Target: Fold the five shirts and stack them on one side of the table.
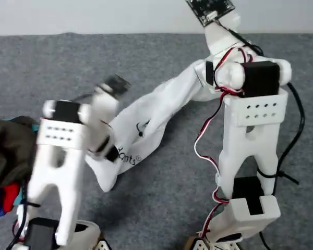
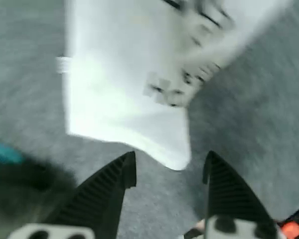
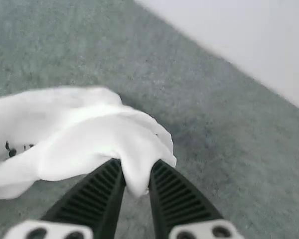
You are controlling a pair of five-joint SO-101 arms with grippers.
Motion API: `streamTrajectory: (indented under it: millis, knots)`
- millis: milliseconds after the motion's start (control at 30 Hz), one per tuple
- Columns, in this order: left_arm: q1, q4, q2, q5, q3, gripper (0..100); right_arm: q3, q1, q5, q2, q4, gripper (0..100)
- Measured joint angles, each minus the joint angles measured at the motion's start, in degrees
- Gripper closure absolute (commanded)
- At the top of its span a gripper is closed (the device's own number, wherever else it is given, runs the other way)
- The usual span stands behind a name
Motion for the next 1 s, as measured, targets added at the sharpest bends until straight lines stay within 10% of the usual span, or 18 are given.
streamTrajectory:
  millis: [267, 600, 1000]
  knots:
    - [4.7, -16.5, 0.0, -1.4, 17.3, 77, -0.5, 0.0, 0.0, 0.0, 0.0, 99.0]
    - [-13.1, -32.7, 10.2, -1.5, 11.2, 78, -0.5, 0.0, 0.0, 0.0, 0.0, 99.0]
    - [-20.9, -9.0, 27.5, -1.1, -30.1, 78, -0.5, 1.9, 0.0, 0.2, 0.0, 99.0]
